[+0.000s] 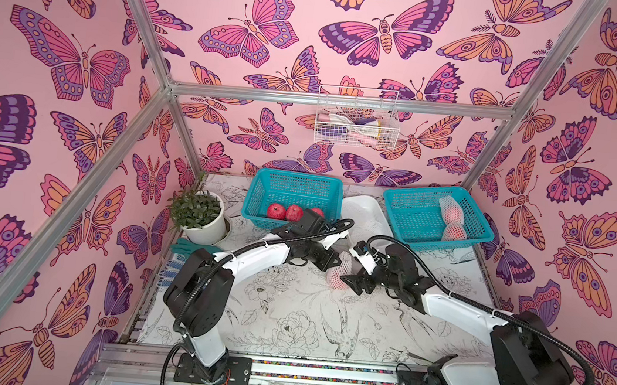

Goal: Remove foam nets from apples
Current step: Remove the foam net from the apple.

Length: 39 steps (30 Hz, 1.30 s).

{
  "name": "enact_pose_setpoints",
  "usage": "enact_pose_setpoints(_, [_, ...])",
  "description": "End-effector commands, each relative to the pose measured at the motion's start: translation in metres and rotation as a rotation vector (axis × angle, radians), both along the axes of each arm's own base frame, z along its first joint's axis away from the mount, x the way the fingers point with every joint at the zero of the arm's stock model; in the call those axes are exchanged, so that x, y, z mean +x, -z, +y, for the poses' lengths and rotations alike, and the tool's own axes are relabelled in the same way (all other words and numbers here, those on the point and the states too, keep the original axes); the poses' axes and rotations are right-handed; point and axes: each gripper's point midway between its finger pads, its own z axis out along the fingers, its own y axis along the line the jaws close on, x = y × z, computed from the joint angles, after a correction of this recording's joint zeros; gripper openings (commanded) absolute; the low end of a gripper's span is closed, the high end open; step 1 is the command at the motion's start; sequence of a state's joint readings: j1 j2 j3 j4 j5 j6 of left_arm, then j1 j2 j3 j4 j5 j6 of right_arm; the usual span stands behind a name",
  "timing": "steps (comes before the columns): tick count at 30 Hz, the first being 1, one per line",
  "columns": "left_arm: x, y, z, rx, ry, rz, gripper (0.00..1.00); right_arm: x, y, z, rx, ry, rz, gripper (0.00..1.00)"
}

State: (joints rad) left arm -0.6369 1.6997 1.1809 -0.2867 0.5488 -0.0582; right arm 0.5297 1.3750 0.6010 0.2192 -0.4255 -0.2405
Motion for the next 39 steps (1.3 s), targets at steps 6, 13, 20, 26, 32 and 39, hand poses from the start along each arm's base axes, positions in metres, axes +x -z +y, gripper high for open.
enact_pose_setpoints(6, [-0.003, -0.001, 0.001, 0.0, -0.004, 0.015, 0.0, -0.002, 0.019, 0.013, 0.021, -0.066, 0.065, 0.99])
enact_pose_setpoints(13, [-0.004, -0.002, 0.0, -0.006, -0.005, 0.023, 0.0, 0.011, 0.02, 0.027, 0.027, -0.078, 0.071, 0.97])
enact_pose_setpoints(20, [-0.004, -0.004, -0.001, -0.016, -0.006, 0.03, 0.0, 0.022, 0.028, 0.03, 0.032, -0.04, 0.072, 0.87])
enact_pose_setpoints(26, [-0.003, -0.008, 0.0, -0.018, -0.01, 0.015, 0.0, 0.017, 0.03, 0.032, 0.035, -0.055, 0.084, 0.7])
enact_pose_setpoints(32, [-0.001, -0.013, -0.001, -0.025, -0.013, 0.001, 0.0, 0.014, 0.02, 0.036, 0.045, -0.067, 0.063, 0.46])
enact_pose_setpoints(39, [-0.002, -0.013, 0.0, -0.02, -0.015, -0.002, 0.0, 0.014, 0.018, 0.035, 0.044, -0.058, 0.063, 0.27])
